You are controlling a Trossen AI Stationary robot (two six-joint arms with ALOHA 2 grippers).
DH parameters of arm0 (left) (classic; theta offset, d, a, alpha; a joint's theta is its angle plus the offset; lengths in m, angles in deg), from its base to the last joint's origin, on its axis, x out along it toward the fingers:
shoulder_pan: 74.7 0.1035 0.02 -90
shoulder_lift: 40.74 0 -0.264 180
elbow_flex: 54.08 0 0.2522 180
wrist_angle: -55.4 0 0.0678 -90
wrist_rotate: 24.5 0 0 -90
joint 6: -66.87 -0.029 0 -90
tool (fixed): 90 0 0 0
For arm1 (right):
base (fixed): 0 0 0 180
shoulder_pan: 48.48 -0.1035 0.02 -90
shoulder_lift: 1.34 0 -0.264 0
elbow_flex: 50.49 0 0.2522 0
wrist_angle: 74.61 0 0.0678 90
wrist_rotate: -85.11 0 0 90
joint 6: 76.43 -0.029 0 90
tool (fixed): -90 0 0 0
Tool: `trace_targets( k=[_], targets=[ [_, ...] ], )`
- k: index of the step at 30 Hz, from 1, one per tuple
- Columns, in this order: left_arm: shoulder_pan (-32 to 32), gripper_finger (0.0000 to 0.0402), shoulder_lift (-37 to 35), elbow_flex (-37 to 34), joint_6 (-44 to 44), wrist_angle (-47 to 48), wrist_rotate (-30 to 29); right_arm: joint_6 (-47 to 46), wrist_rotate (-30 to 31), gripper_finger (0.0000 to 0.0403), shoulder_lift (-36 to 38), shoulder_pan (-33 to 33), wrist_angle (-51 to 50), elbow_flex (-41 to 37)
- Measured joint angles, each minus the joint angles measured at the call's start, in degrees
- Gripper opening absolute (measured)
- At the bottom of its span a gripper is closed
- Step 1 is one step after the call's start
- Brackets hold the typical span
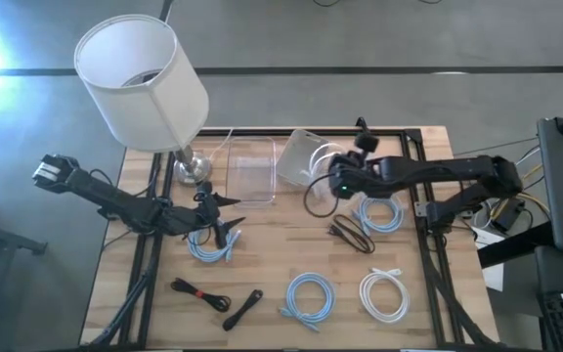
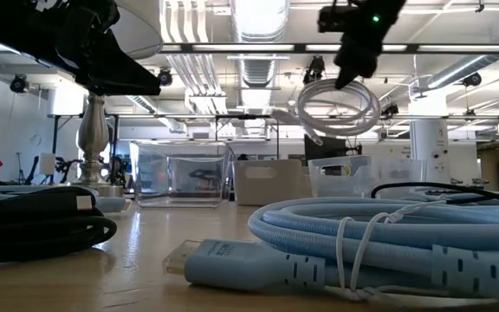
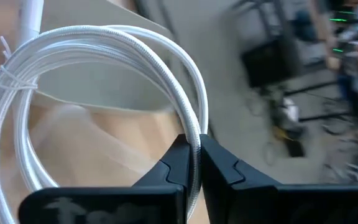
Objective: Sort HDMI cables
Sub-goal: Put the top white HDMI cable into the right transparent bin
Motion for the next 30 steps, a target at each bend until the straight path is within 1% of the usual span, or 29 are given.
trace_targets(
  k=[2,6,10,12,17,20,24,30],
  targets=[
    [0.0,0.025,0.0,0.0,0.0,0.0,0.0,0.0,1.5,0.0018,2.5,0.8,1.2,-3.5],
    [0.0,0.025,0.0,0.0,0.0,0.0,0.0,0.0,1.6,0.0018,7.3,3.7,6.2,-11.9],
    [0.0,0.025,0.0,0.0,0.0,0.0,0.0,2.0,3.1,0.0018,10.7,7.0,12.7,-20.1],
    [0.0,0.025,0.0,0.0,0.0,0.0,0.0,3.7,3.1,0.0018,12.1,8.3,17.7,-23.7],
    [0.0,0.025,0.0,0.0,0.0,0.0,-0.1,6.3,-1.9,0.0018,13.7,10.7,28.2,-30.7],
    [0.0,0.025,0.0,0.0,0.0,0.0,-0.1,8.0,-5.6,0.0018,13.8,11.0,32.2,-33.3],
    [0.0,0.025,0.0,0.0,0.0,0.0,-0.4,8.6,-6.2,0.0023,13.4,11.2,33.0,-34.7],
    [0.1,0.025,0.0,0.0,0.0,0.0,-0.5,6.6,-6.2,0.0064,12.9,12.6,33.2,-35.3]
  ],
)
